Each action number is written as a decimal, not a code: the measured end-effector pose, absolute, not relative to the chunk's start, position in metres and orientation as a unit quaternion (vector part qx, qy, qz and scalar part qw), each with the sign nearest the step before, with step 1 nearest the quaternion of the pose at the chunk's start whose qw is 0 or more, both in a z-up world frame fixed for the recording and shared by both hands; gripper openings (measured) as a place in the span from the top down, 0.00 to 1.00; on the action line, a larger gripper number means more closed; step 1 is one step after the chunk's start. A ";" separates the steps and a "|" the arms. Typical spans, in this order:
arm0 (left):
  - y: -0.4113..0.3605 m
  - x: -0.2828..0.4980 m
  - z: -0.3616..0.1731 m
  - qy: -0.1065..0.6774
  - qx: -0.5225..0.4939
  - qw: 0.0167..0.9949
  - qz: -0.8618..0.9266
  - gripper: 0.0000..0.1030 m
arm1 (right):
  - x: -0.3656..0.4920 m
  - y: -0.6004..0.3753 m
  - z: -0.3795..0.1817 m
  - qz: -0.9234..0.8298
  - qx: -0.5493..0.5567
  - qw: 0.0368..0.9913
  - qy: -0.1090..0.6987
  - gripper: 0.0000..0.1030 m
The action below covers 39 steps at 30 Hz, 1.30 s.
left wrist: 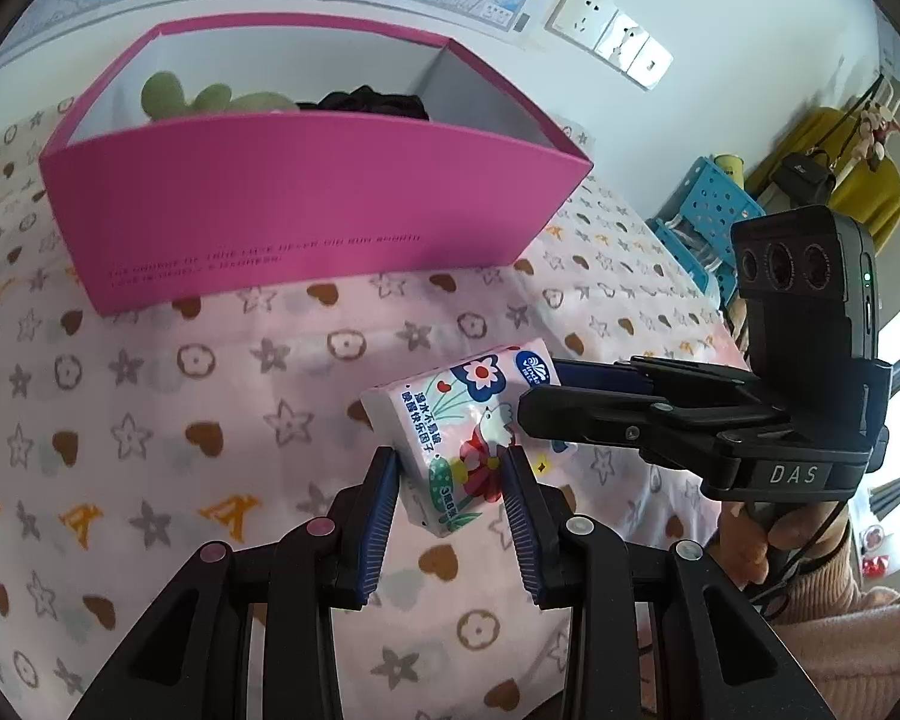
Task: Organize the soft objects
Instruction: 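Lower the right gripper and grasp the floral tissue pack, then carry the floral tissue pack into the pink box and open the right gripper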
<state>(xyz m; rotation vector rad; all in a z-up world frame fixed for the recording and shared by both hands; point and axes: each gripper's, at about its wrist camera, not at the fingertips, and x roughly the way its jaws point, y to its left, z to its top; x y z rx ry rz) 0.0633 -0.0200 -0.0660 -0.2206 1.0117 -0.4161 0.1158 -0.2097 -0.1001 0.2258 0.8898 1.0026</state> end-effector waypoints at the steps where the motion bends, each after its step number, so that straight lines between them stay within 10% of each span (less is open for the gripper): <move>1: -0.021 0.065 -0.065 0.479 -0.103 0.849 -0.197 0.67 | 0.117 -0.210 -0.098 0.463 0.105 0.779 0.409 0.61; 39: -0.036 0.093 -0.022 0.426 -0.072 0.879 -0.200 0.67 | 0.133 -0.221 -0.050 0.456 0.100 0.816 0.341 0.61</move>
